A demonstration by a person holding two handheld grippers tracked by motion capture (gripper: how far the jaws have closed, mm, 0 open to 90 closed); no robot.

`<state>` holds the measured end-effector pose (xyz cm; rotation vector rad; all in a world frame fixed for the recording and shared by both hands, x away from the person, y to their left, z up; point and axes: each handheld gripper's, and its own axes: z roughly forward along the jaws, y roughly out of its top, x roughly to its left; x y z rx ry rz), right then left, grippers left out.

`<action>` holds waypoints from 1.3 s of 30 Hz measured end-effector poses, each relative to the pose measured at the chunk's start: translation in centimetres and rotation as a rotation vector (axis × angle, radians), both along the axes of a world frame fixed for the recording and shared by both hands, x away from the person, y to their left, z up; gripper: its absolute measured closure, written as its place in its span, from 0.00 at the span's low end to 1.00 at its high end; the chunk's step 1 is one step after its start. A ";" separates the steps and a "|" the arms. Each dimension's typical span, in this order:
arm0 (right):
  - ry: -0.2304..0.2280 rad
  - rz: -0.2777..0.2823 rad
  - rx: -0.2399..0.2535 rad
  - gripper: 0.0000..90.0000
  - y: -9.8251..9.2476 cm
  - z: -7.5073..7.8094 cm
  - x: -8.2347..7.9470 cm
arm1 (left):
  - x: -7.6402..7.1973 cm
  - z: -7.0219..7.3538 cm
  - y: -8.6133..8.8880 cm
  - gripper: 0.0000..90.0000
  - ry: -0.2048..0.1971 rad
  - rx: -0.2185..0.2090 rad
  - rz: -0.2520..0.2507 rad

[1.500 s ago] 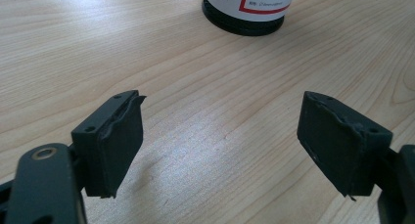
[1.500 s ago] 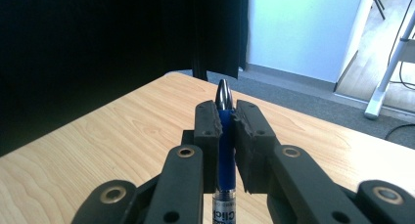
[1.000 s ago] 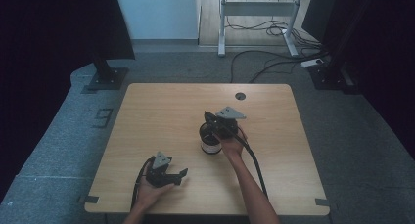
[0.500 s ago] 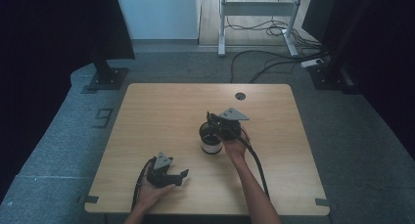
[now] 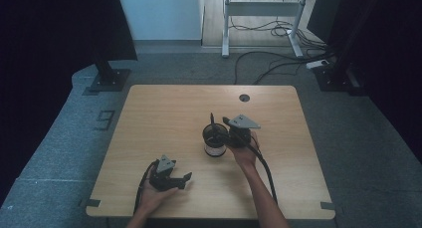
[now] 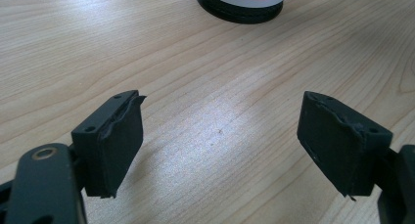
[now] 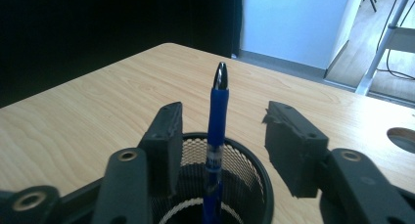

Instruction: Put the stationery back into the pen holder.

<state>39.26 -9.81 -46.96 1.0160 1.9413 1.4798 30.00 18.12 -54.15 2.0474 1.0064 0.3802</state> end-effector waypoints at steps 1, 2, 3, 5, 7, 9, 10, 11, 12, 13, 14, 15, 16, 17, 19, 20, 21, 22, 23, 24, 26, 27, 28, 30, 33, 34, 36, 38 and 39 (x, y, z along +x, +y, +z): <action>-0.001 -0.002 0.000 0.49 -0.3 0.0 -0.3 | 0.0 0.0 0.0 0.20 0.000 0.001 0.000; 0.004 -0.005 -0.004 0.48 -0.6 0.0 -0.5 | 0.0 0.0 0.0 0.20 0.000 0.000 0.000; 0.005 -0.006 -0.005 0.47 -0.8 0.0 -0.8 | 0.0 0.0 0.0 0.20 0.001 0.004 -0.002; 0.001 -0.015 -0.004 0.46 -1.5 -0.1 -1.4 | 0.0 0.0 0.0 0.20 0.001 0.005 -0.002; 0.007 -0.016 -0.005 0.44 -2.2 -0.2 -2.0 | -0.1 0.0 -0.1 0.19 -0.001 0.007 0.000; 0.004 -0.021 -0.019 0.44 -2.9 -0.4 -2.7 | -0.1 0.0 -0.2 0.19 -0.002 0.009 -0.003; 0.004 -0.025 -0.030 0.44 -3.2 -0.5 -3.0 | -0.1 0.0 -0.2 0.19 -0.002 0.010 -0.004; 0.004 -0.027 -0.035 0.44 -3.6 -0.7 -3.3 | -0.1 -0.1 -0.3 0.19 -0.004 0.012 -0.004; 0.006 -0.030 -0.033 0.44 -4.0 -0.8 -3.6 | -0.1 -0.1 -0.3 0.19 -0.004 0.013 -0.005; 0.008 -0.031 -0.033 0.44 -4.3 -0.9 -3.9 | -0.2 -0.1 -0.4 0.19 -0.003 0.016 -0.007; 0.012 -0.030 -0.035 0.44 -4.7 -1.1 -4.3 | -0.2 -0.1 -0.4 0.19 -0.003 0.016 -0.007; 0.012 -0.031 -0.039 0.43 -5.0 -1.2 -4.6 | -0.2 -0.1 -0.5 0.19 -0.003 0.018 -0.007; 0.013 -0.031 -0.043 0.43 -5.3 -1.4 -4.9 | -0.2 -0.2 -0.5 0.19 -0.003 0.017 -0.005; 0.016 -0.030 -0.054 0.43 -6.0 -1.7 -5.4 | -0.2 -0.2 -0.5 0.19 -0.002 0.019 -0.006; 0.022 -0.035 -0.057 0.43 -6.3 -1.9 -5.7 | -0.2 -0.2 -0.6 0.19 -0.002 0.023 -0.006; 0.027 -0.038 -0.057 0.43 -6.7 -2.1 -6.0 | -0.2 -0.3 -0.6 0.19 -0.001 0.024 -0.006; 0.038 -0.045 -0.055 0.43 -7.3 -2.4 -6.5 | -0.2 -0.3 -0.6 0.19 0.000 0.024 -0.007; 0.038 -0.045 -0.055 0.43 -7.3 -2.4 -6.5 | -0.2 -0.3 -0.6 0.19 0.000 0.024 -0.007; 0.044 -0.049 -0.054 0.43 -7.7 -2.7 -6.8 | -0.2 -0.3 -0.6 0.19 0.001 0.023 -0.006; 0.053 -0.053 -0.050 0.43 -8.0 -2.9 -7.1 | -0.2 -0.3 -0.6 0.19 0.001 0.023 -0.006; 0.070 -0.062 -0.044 0.42 -8.6 -3.6 -7.6 | -0.2 -0.3 -0.6 0.19 0.001 0.023 -0.004; 0.079 -0.066 -0.041 0.42 -8.9 -3.9 -7.8 | -0.2 -0.3 -0.6 0.19 0.000 0.024 -0.003; 0.087 -0.073 -0.038 0.42 -9.2 -4.2 -8.0 | -0.2 -0.3 -0.6 0.19 0.001 0.024 -0.002; 0.103 -0.087 -0.026 0.42 -9.8 -4.9 -8.4 | -0.2 -0.3 -0.6 0.19 0.002 0.024 -0.003; 0.127 -0.103 -0.031 0.42 -10.5 -5.4 -8.4 | -0.2 -0.3 -0.6 0.19 0.001 0.029 -0.003; 0.125 -0.110 -0.029 0.42 -10.7 -5.4 -8.5 | -0.2 -0.3 -0.6 0.19 0.000 0.030 -0.003; 0.128 -0.117 -0.021 0.42 -11.0 -5.6 -8.5 | -0.2 -0.3 -0.6 0.19 0.000 0.032 -0.004; 0.130 -0.125 -0.026 0.42 -11.1 -5.7 -8.5 | -0.2 -0.3 -0.6 0.19 0.003 0.031 -0.005; 0.129 -0.126 -0.024 0.42 -11.1 -5.8 -8.5 | -0.2 -0.3 -0.6 0.19 0.004 0.031 -0.005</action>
